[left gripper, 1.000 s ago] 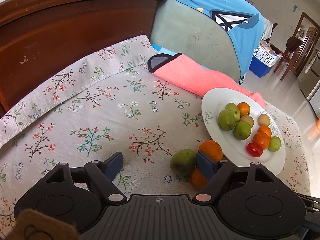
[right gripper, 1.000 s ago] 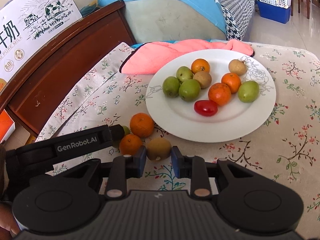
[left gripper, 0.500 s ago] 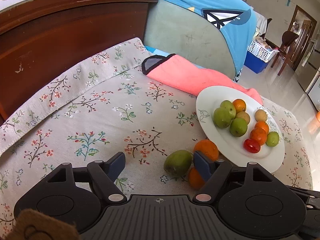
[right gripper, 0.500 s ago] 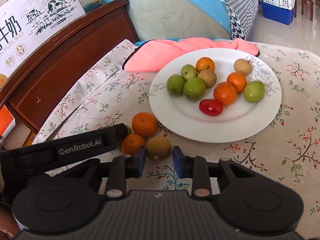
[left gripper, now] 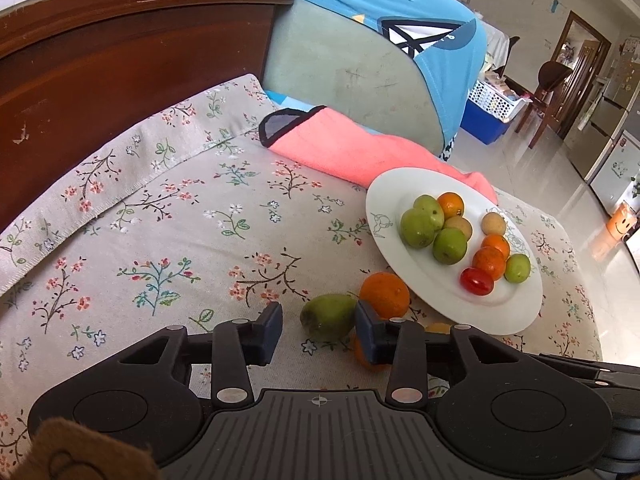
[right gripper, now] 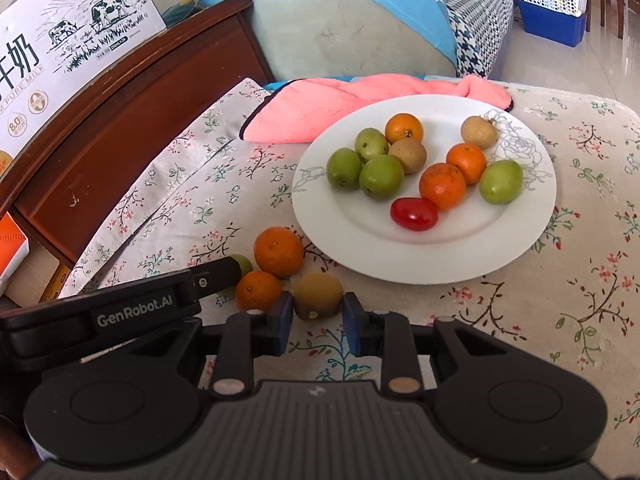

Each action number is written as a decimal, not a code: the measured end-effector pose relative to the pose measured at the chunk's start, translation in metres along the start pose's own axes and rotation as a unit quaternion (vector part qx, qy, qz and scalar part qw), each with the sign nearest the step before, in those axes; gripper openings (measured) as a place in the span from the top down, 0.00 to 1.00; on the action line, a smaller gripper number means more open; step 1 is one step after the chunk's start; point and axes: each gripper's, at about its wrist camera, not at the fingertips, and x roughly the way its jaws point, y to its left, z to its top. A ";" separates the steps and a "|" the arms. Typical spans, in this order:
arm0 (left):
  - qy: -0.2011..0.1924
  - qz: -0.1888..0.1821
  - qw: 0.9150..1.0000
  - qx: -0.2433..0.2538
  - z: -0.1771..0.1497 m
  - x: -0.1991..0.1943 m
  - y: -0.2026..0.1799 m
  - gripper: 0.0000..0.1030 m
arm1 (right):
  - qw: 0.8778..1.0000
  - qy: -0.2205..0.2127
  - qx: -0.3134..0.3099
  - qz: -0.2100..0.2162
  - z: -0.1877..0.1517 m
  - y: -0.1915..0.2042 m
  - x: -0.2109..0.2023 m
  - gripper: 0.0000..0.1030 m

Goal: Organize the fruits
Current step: 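Grasp the large green jujube with the left gripper while the right grasps a brown fruit, then carry the green jujube and the brown fruit over the white plate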

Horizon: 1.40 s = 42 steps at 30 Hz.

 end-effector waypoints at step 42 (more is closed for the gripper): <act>-0.017 0.051 0.999 0.003 0.010 -0.004 -0.009 0.68 | 1.000 -0.008 0.005 -0.001 0.005 -0.002 -0.008 0.74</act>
